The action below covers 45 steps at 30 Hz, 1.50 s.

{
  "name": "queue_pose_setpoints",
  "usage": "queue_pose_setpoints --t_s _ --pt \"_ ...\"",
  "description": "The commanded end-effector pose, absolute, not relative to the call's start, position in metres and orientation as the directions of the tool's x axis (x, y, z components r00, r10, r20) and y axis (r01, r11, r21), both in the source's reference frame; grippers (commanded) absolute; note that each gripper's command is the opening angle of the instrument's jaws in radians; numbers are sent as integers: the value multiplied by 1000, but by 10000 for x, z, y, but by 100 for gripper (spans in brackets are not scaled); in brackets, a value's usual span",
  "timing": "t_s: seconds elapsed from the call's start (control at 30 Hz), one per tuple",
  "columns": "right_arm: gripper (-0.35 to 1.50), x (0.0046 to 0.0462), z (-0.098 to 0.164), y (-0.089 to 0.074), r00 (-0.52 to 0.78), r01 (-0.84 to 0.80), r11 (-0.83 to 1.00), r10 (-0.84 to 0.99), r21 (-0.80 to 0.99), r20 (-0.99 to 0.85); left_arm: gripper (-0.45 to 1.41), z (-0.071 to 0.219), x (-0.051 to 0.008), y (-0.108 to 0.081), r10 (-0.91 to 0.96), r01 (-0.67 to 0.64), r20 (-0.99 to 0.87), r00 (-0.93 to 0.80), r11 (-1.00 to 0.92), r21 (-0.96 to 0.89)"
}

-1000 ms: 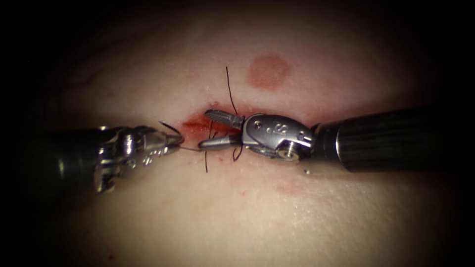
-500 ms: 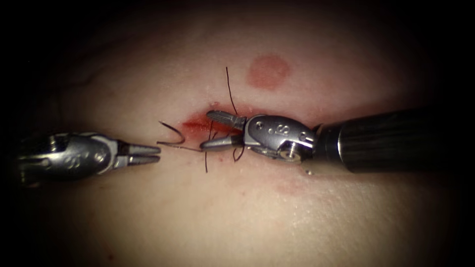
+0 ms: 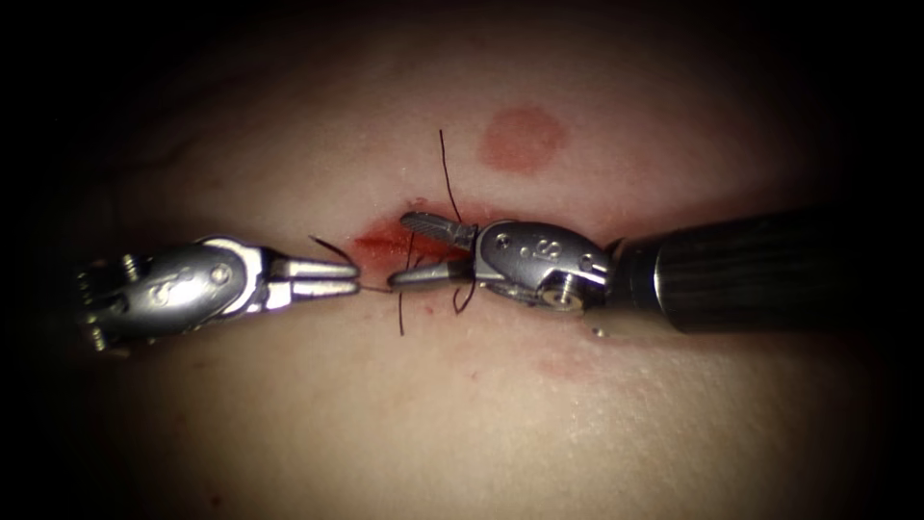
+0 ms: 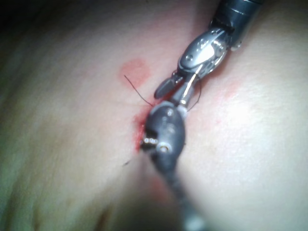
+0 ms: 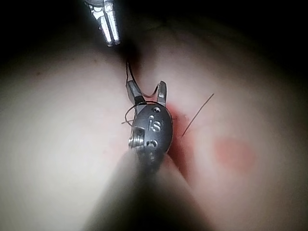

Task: Wound Closure
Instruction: Mistakenly testing the left gripper

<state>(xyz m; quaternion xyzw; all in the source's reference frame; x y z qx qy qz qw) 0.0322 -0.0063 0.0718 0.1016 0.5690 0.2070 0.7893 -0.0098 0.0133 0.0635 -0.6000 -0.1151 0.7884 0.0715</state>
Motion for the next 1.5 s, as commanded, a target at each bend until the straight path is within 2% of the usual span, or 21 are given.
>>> queue_pose_setpoints --t_s 0.03,0.1,0.13,0.17,0.2,0.27,0.37,0.4,0.47,0.5,0.57,0.6,0.63,0.7,0.87,1.03,1.33,1.43,1.5 --pt "74 326 722 -68 266 -208 894 443 398 -856 -35 641 -106 133 255 13 -926 -280 -963 -269" --pt "74 326 722 -68 266 -208 894 443 398 -856 -35 639 -107 133 255 12 -923 -287 -963 -270" --pt "74 326 722 -68 266 -208 894 443 398 -856 13 637 -109 134 258 33 -928 -269 -960 -277" --pt "74 327 722 -68 266 -208 894 443 398 -856 27 637 -110 135 259 39 -929 -264 -960 -279" --pt "74 327 722 -68 266 -208 894 443 398 -856 27 637 -110 135 259 39 -929 -264 -960 -279" --pt "74 327 722 -68 266 -209 893 443 398 -856 46 637 -110 136 266 27 -929 -258 -959 -282" --pt "74 328 722 -68 266 -209 893 443 398 -856 52 637 -110 136 283 17 -923 -262 -955 -297" --pt "74 328 722 -68 266 -209 893 443 398 -856 61 636 -111 134 305 7 -915 -264 -948 -318" --pt "74 328 722 -68 266 -209 893 443 398 -856 61 635 -111 133 304 7 -915 -264 -948 -317" --pt "76 328 722 -68 266 -209 893 443 398 -856 55 633 -111 132 304 8 -915 -264 -948 -317" --pt "76 327 722 -68 266 -209 893 443 398 -856 13 631 -111 130 309 7 -914 -263 -947 -322" --pt "76 327 722 -68 266 -209 893 443 398 -856 -24 629 -109 125 243 30 -933 -265 -965 -260" --pt "76 327 722 -68 266 -209 893 444 398 -856 -35 627 -107 121 212 59 -942 -259 -970 -235" --pt "76 327 721 -68 266 -209 893 444 398 -856 -35 615 -103 118 381 90 -896 -229 -908 -410" --pt "76 327 721 -68 266 -209 893 444 398 -856 -35 592 -88 128 544 44 -824 -159 -830 -556" --pt "76 327 722 -67 266 -209 893 444 398 -856 -35 594 -85 128 455 69 -877 -154 -881 -469" --pt "76 328 722 -67 266 -209 893 443 398 -856 -35 599 -95 130 89 109 -987 -135 -989 -104" --pt "76 328 722 -68 266 -209 893 443 398 -856 -35 599 -96 130 101 107 -986 -136 -988 -116" --pt "76 328 722 -68 266 -209 893 443 398 -856 -35 600 -94 130 205 93 -968 -143 -971 -220"
